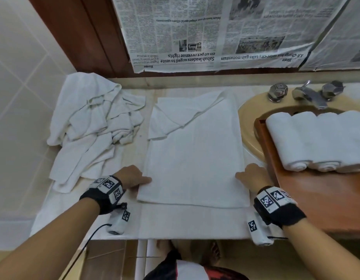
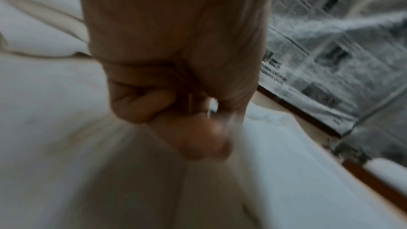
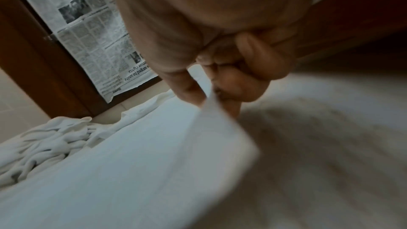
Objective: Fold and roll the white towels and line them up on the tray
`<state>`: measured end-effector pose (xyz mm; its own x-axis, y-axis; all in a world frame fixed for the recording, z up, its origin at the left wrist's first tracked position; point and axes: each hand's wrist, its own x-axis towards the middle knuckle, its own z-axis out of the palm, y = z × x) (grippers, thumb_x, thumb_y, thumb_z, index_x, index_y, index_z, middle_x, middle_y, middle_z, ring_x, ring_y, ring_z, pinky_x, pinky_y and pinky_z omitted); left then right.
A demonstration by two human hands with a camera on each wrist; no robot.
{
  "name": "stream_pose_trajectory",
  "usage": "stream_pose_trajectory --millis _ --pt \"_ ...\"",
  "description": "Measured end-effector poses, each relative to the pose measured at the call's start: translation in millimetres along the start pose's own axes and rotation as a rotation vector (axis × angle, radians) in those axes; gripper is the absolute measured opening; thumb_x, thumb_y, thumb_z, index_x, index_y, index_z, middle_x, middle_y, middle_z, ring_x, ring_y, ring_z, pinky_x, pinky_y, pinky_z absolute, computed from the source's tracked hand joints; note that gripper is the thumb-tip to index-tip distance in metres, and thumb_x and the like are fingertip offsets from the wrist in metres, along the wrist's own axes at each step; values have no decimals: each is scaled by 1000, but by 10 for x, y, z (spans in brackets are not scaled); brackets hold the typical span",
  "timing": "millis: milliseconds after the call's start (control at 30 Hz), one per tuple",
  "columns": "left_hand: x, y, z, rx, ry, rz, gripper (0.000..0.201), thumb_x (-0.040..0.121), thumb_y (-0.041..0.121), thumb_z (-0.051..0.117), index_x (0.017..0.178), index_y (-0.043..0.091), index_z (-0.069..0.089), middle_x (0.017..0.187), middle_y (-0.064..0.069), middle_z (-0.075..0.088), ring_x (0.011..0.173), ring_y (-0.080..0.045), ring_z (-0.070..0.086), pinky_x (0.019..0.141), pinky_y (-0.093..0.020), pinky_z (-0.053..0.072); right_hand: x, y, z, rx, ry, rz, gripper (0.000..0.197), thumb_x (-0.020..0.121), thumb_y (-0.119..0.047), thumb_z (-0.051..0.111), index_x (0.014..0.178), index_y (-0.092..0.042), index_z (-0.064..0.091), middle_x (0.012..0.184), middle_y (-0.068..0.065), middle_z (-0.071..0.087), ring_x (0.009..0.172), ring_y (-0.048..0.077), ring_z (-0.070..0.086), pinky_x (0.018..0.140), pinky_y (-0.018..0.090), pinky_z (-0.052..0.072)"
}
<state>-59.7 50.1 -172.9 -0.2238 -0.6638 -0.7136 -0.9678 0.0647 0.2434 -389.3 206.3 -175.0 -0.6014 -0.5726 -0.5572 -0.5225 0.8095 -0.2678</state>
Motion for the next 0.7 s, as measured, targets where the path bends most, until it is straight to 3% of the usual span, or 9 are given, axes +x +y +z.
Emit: stream_pose_trajectory --millis 33,100,200,300,400,433,500,600,700 --pt "25 -16 16 30 59 -11 46 87 53 62 83 7 66 76 -5 60 75 -24 59 62 -28 42 -2 -4 -2 5 9 -5 32 89 -31 55 110 -7 54 112 13 59 88 26 53 76 31 43" --pt "78 9 21 -51 201 -7 43 83 56 64 67 17 54 73 -3 60 74 -22 60 63 -29 41 -10 -45 -21 5 33 -14 38 92 -32 53 118 -5 55 117 13 59 90 27 53 75 30 41" --pt "143 130 -9 -146 284 18 43 86 47 65 63 16 46 68 -2 55 72 -23 56 63 -29 39 -33 -114 -74 -13 38 -39 20 92 -18 48 106 -6 54 113 14 60 87 27 51 74 30 42" --pt "95 169 -49 -37 148 -1 42 87 35 66 57 14 47 62 -2 49 70 -22 53 53 -26 35 -107 -110 -149 -123 -39 -17 6 91 -14 46 94 -9 46 91 7 55 80 23 53 71 29 44" --pt "-21 110 -71 -24 -105 -78 26 83 27 75 71 7 64 60 -2 63 48 -14 56 40 -18 36 -121 -77 -196 -185 -67 8 12 88 -20 51 93 -10 46 77 2 48 69 18 51 64 27 43" --pt "-44 91 -75 -56 -131 -91 25 80 27 78 72 6 67 59 -2 67 45 -12 59 38 -16 36 -104 -85 -206 -168 -62 7 15 88 -23 53 93 -10 46 77 2 48 69 19 51 63 26 42" --pt "-34 112 -78 -91 -17 -85 31 78 35 78 72 7 69 63 -2 71 53 -12 64 43 -17 40 -57 -134 -222 -98 -35 5 20 90 -27 56 91 -10 46 75 2 47 71 20 50 64 27 41" --pt "90 202 -78 -147 205 -77 38 78 44 74 70 8 62 70 -3 68 68 -20 64 56 -24 43 -31 -208 -211 -33 64 -27 13 91 -16 51 86 -5 52 76 5 53 70 21 51 67 29 44" --pt "154 216 -33 -121 235 -73 36 80 35 71 65 11 49 73 -5 58 81 -27 63 60 -26 41 -101 -187 -165 -106 1 -21 5 89 -12 46 87 -8 49 78 4 51 73 21 53 68 29 45"
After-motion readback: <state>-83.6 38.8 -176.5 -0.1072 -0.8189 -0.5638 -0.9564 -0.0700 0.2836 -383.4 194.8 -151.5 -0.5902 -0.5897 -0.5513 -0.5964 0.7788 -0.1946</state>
